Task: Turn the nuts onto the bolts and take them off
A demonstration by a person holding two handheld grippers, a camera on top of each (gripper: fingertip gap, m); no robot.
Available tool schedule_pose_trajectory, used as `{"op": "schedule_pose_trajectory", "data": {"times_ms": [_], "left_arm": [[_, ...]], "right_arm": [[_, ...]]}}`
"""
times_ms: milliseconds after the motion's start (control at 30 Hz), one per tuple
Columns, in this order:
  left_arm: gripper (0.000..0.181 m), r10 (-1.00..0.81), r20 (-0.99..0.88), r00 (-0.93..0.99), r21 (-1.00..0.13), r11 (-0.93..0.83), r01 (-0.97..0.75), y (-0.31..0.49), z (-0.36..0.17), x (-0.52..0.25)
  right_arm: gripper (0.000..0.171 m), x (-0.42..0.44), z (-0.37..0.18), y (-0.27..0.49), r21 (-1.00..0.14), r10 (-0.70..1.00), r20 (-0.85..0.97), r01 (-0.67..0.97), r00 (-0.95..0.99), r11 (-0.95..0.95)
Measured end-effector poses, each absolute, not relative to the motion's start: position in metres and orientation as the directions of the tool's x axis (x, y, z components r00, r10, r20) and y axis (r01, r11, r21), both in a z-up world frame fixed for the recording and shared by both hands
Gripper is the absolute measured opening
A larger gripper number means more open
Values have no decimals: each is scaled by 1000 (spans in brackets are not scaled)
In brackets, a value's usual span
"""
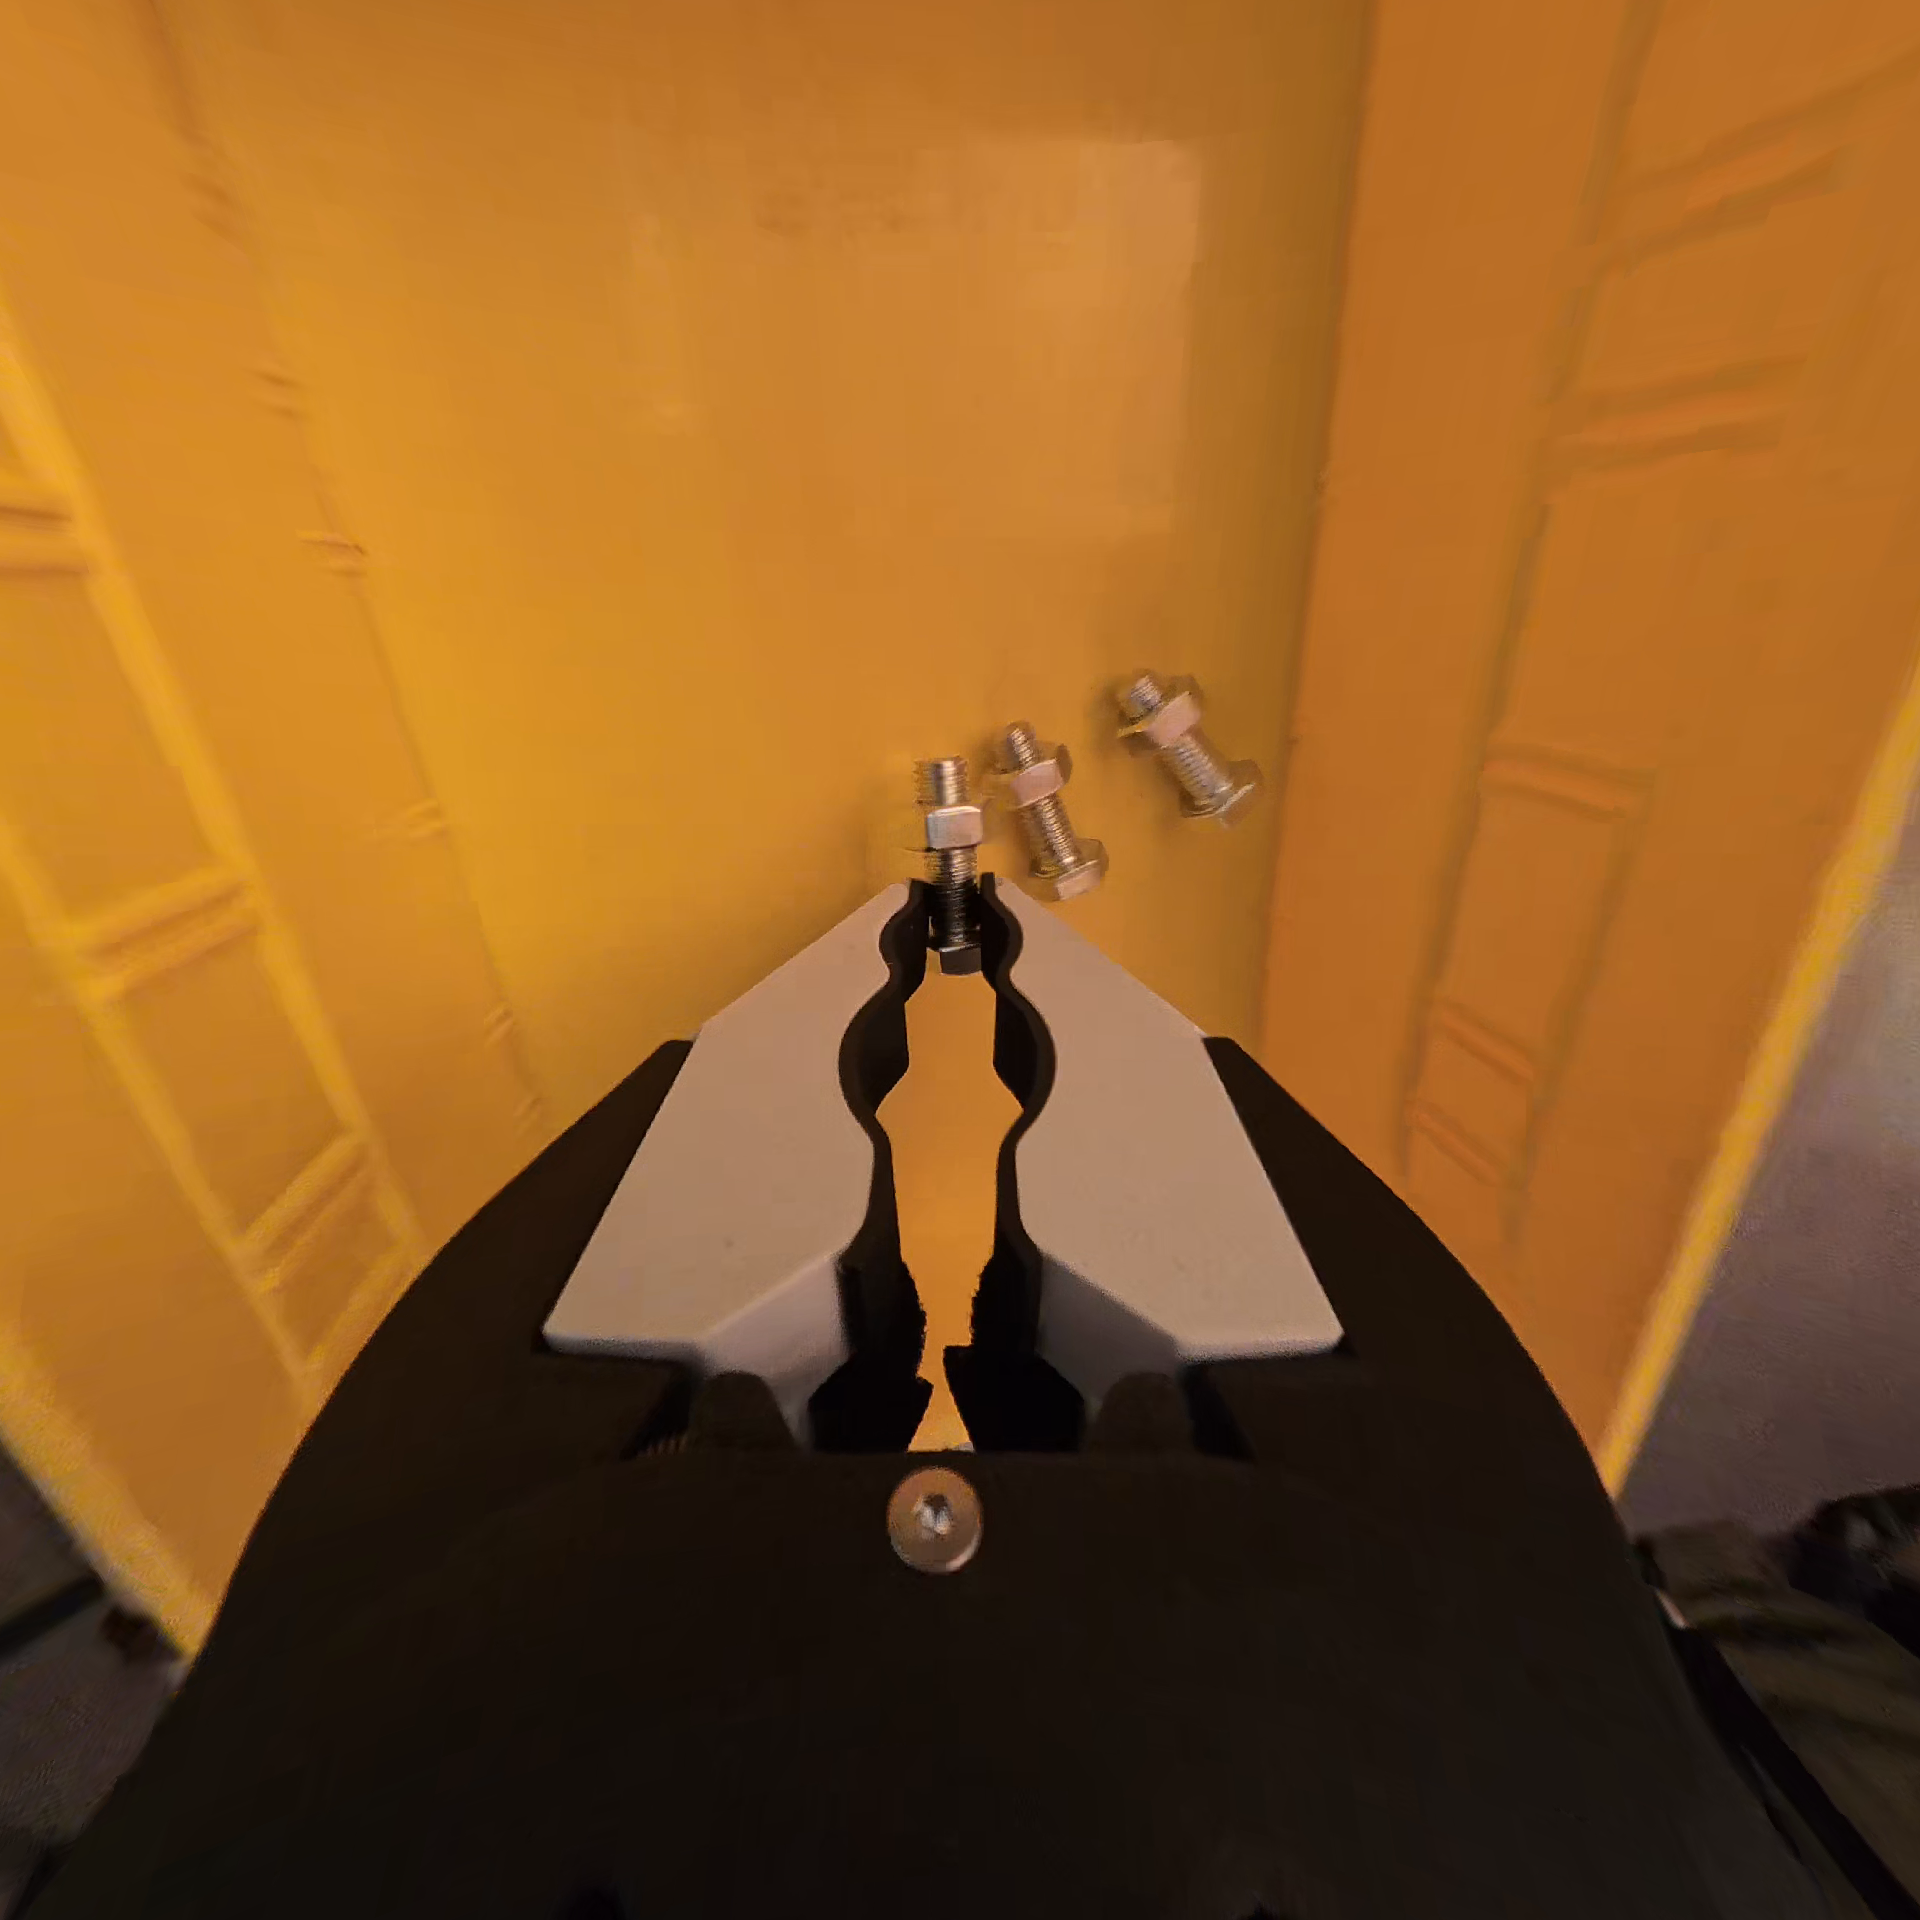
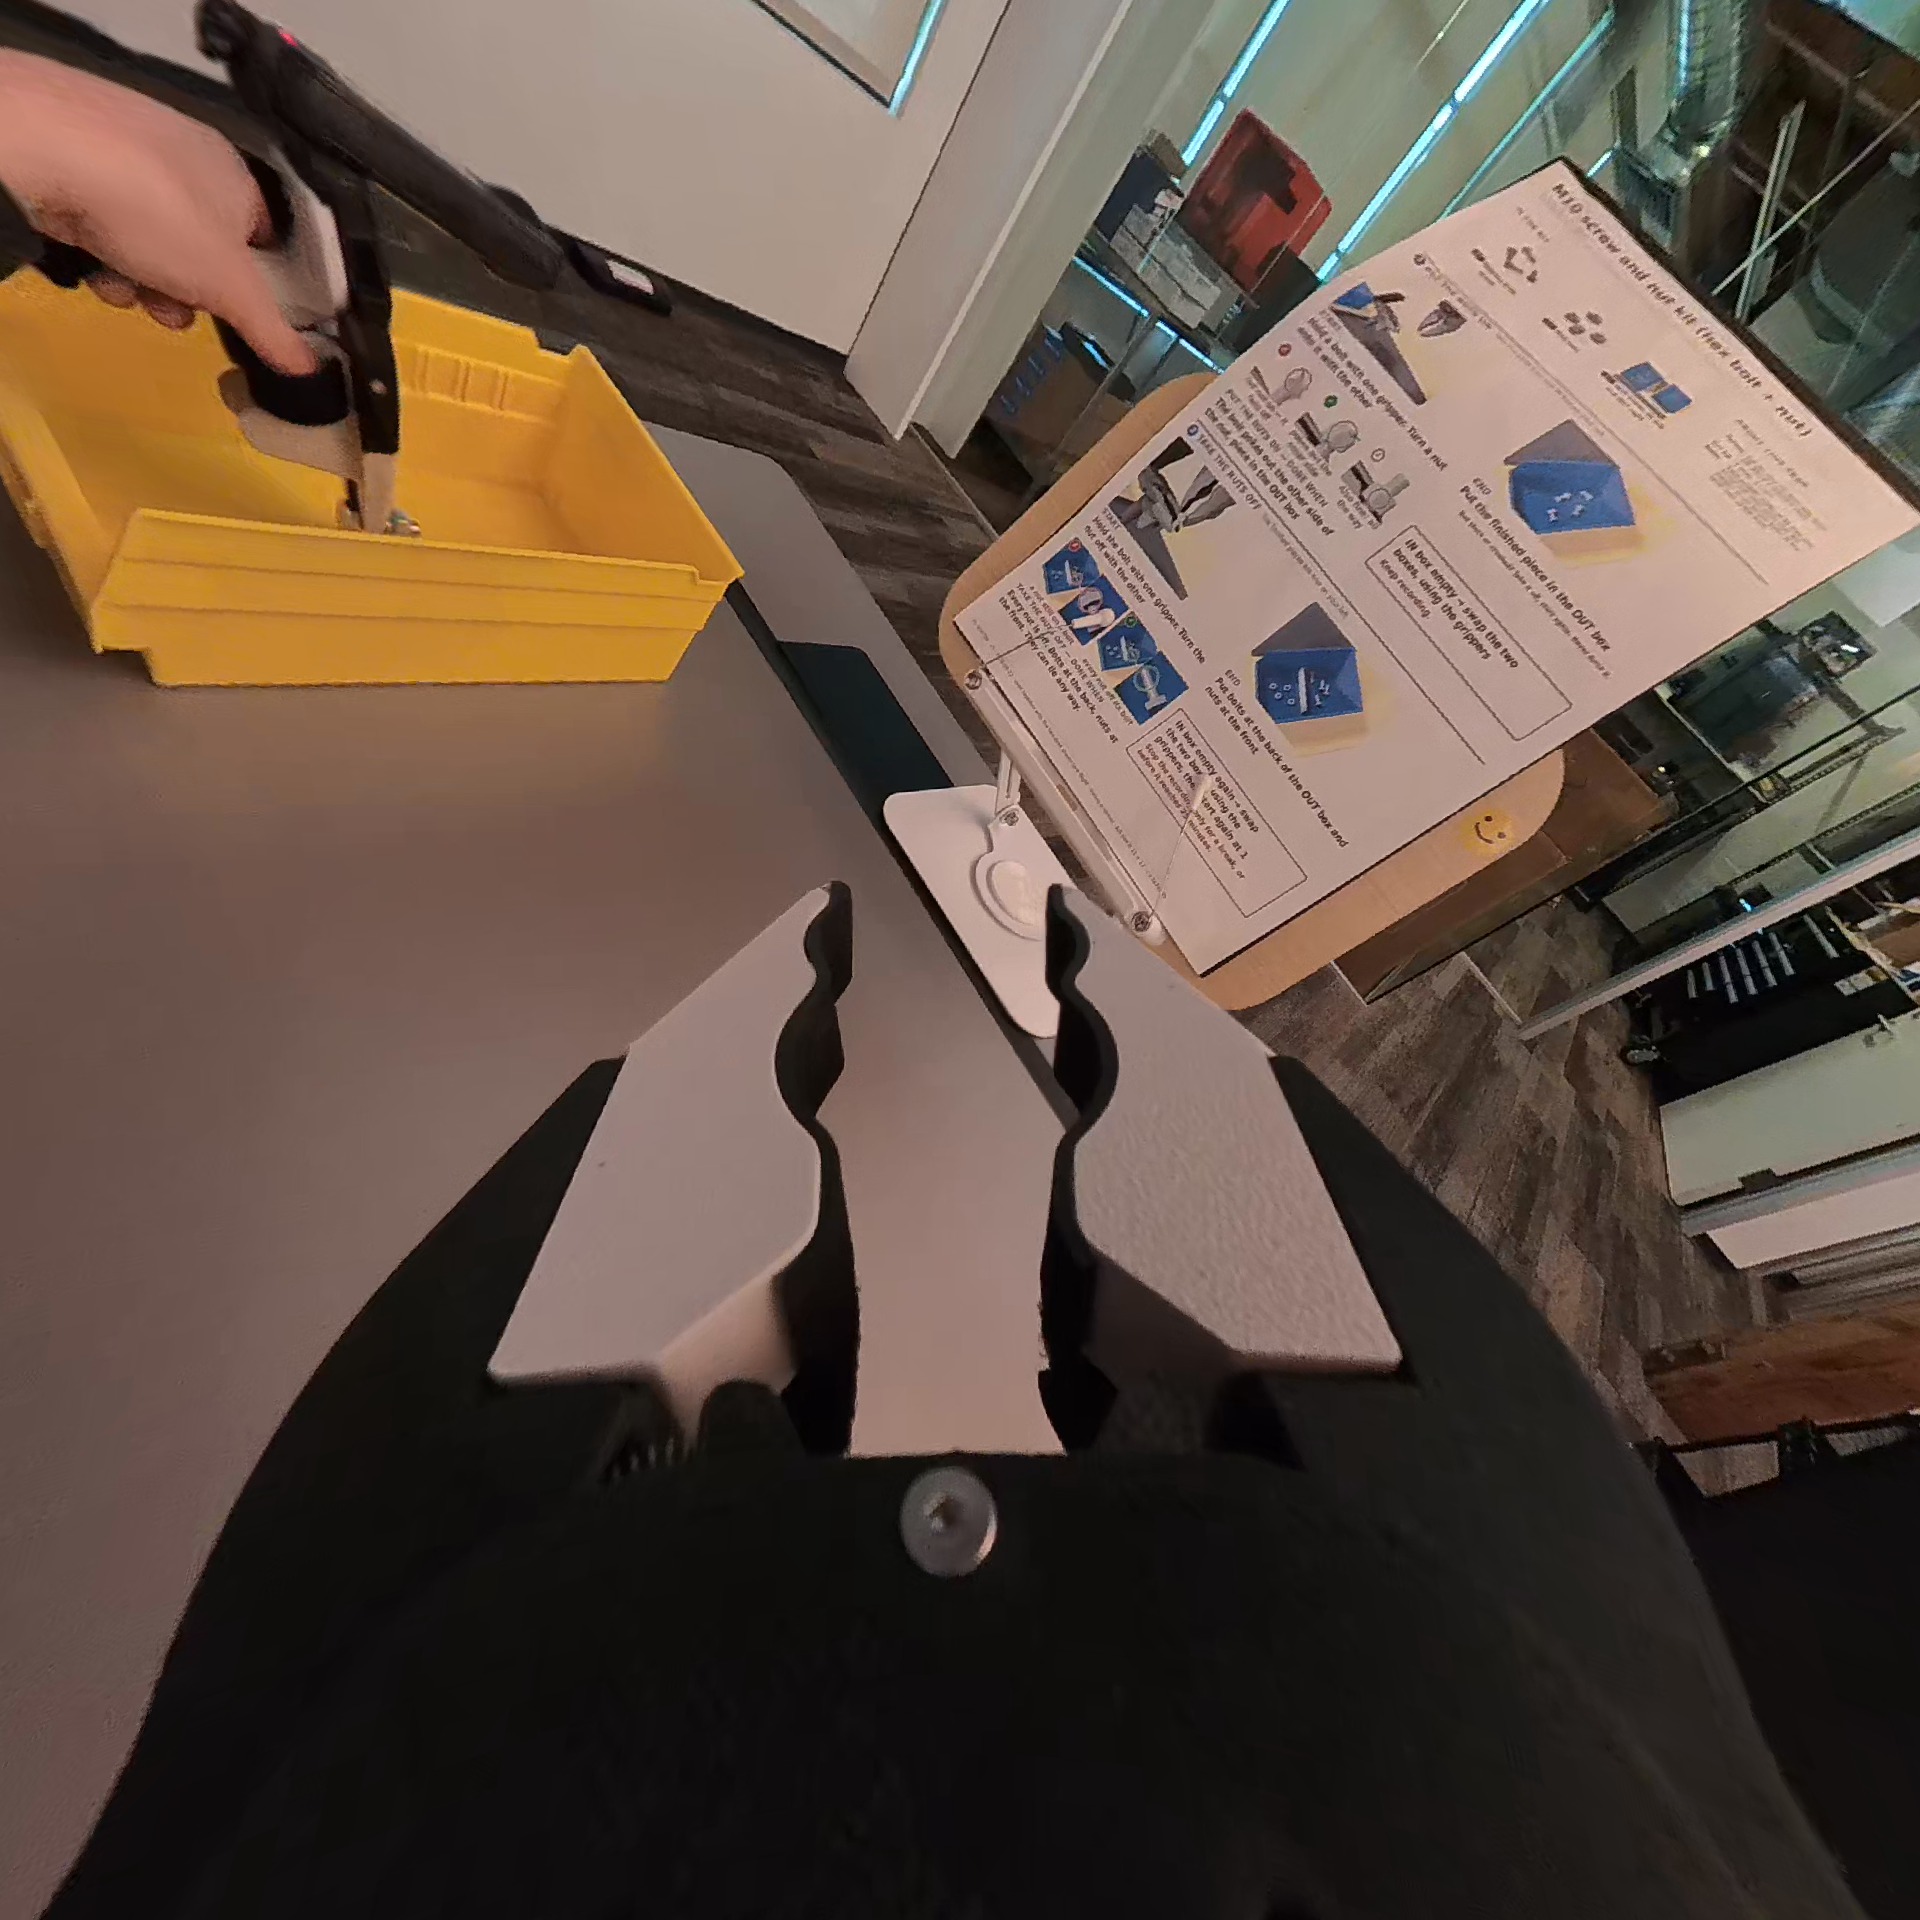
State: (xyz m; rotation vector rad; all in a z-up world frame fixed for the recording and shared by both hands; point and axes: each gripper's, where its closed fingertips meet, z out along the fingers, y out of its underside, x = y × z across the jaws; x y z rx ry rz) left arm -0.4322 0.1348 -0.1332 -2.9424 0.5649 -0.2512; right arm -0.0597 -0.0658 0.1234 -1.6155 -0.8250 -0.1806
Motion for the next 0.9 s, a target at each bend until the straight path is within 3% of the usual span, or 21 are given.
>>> {"op": "schedule_pose_trajectory", "data": {"times_ms": [67, 167, 267, 333, 433, 533, 633, 833, 900], "left_arm": [[7, -411, 156, 898, -290, -888, -356, 141, -105, -418], [7, -593, 260, 762, -573, -730, -373, 141, -39, -358], [7, -830, 313, 462, -837, -471, -279, 108, 45, -275], [7, -934, 297, 200, -924, -334, -185, 65, 89, -227], [7, -957, 262, -125, -963, -250, -99, 1, 120, -179], [7, -929, 264, -259, -965, -252, -78, -34, 126, -154], [7, -921, 264, -288, -965, -248, -91, -47, 122, -140], [7, -918, 248, -309, -967, -218, -130, -60, 114, -131], [7, -920, 239, -311, -969, -208, -131, -62, 113, -131]], "right_arm": [[37, -61, 129, -61, -822, 389, 536, 568, 749, 39], [36, -79, 141, -57, -875, 426, 475, 462, 770, 141], [36, -107, 150, -57, -944, 558, 329, 249, 761, 217], [36, -122, 150, -57, -977, 671, 197, 85, 715, 196], [37, -131, 149, -56, -987, 783, 34, -102, 621, 123], [38, -126, 151, -54, -969, 833, -92, -240, 546, 50], [34, -124, 151, -54, -950, 865, -170, -311, 472, -18], [28, -130, 139, -48, -943, 878, -233, -316, 419, -99], [19, -133, 135, -48, -946, 886, -233, -303, 402, -112]]}}
